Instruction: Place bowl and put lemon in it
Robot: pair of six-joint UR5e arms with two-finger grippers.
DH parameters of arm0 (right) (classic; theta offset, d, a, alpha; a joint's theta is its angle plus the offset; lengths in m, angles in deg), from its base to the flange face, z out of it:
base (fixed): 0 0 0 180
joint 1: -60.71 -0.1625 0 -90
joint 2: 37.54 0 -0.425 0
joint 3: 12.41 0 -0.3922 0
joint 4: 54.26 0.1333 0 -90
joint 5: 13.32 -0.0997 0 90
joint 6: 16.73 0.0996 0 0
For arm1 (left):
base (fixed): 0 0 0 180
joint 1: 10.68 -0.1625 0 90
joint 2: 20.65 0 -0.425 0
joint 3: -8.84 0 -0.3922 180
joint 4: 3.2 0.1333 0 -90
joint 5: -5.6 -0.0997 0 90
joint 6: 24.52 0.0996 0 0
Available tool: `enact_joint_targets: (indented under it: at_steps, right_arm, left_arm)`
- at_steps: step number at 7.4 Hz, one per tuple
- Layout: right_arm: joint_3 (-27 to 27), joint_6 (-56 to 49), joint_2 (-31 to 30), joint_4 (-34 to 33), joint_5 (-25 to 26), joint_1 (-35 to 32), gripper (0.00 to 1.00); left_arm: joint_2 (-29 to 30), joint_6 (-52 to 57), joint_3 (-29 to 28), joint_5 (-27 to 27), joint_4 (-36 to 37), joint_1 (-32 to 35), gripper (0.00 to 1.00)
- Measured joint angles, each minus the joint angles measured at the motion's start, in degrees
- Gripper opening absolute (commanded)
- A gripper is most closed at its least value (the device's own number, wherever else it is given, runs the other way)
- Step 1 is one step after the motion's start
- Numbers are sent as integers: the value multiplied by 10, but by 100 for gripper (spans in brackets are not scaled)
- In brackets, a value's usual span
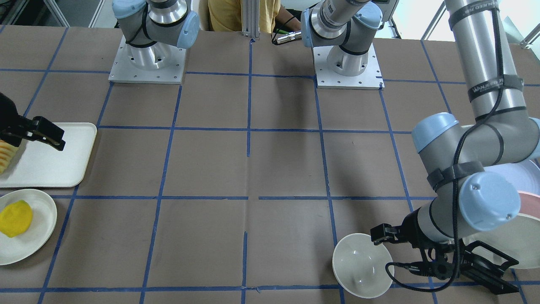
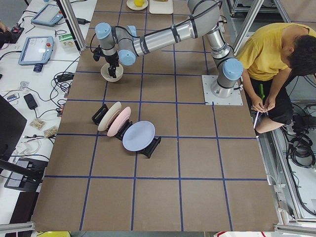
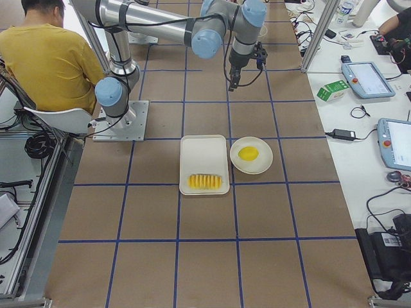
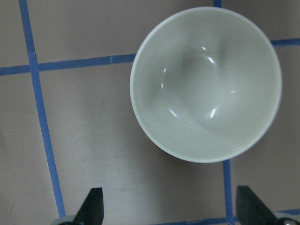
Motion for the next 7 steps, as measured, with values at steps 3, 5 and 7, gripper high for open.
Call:
enact_joint_targets:
  at_steps: [3,5,7]
  right_arm:
    - [-7,-61,94,-124,33,25,100]
    - [-8,-153,149,-200,49,58,100]
    - [-7,-196,189,-237,49,85,100]
  left_arm:
    - [36,-6,2,23,38,-2,52]
    - [40,-4,4,29,38,-2,3]
    - [40,1,5,27,34,-3,0]
